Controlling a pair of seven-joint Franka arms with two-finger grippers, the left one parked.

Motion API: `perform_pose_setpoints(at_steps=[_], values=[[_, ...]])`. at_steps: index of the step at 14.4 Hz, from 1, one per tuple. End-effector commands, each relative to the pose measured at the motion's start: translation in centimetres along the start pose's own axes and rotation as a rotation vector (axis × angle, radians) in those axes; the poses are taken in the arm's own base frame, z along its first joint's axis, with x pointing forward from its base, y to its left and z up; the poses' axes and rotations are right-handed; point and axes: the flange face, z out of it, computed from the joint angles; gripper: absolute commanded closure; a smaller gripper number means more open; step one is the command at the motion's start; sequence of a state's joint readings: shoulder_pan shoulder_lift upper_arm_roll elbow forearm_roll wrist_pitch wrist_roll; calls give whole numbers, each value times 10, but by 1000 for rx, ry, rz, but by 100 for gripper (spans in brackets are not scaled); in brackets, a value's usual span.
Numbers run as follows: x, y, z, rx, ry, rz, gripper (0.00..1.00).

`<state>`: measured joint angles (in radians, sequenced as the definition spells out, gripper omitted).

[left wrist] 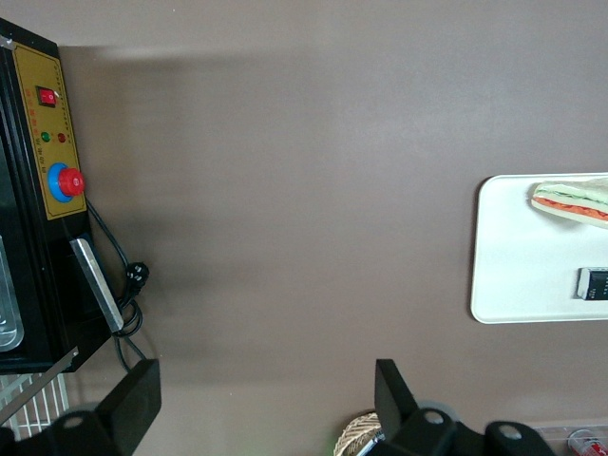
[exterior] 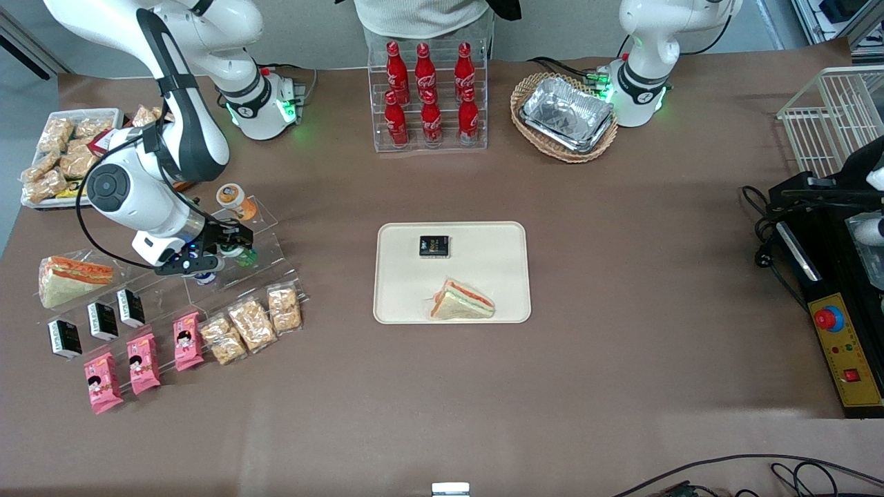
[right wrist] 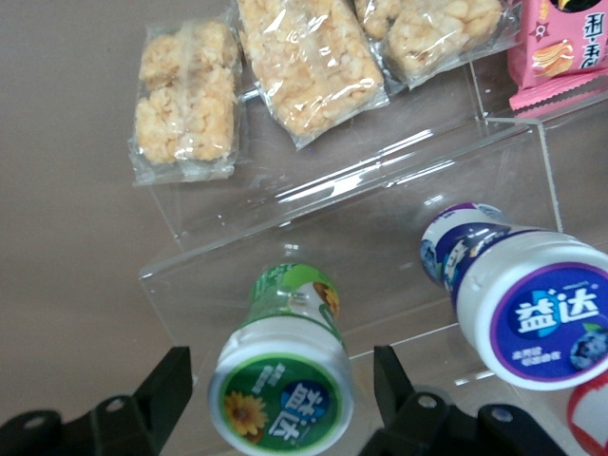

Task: Place green gum on tray
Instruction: 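Close the right gripper on the green gum bottle and lift it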

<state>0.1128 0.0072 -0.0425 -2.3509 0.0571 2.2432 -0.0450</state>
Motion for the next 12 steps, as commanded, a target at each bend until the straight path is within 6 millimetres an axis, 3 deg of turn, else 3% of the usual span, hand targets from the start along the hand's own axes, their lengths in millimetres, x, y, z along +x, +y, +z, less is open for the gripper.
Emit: perform_pose_setpoints(at_steps=[1,4,7,9,12], values=[[2,-4,7,4,11,7,28],[2,-3,8,4,12,7,51],[3,-2,5,4,20,10,83],[4,1,-4,6,34,6,90],[-1,1,-49,12,66,6,94]])
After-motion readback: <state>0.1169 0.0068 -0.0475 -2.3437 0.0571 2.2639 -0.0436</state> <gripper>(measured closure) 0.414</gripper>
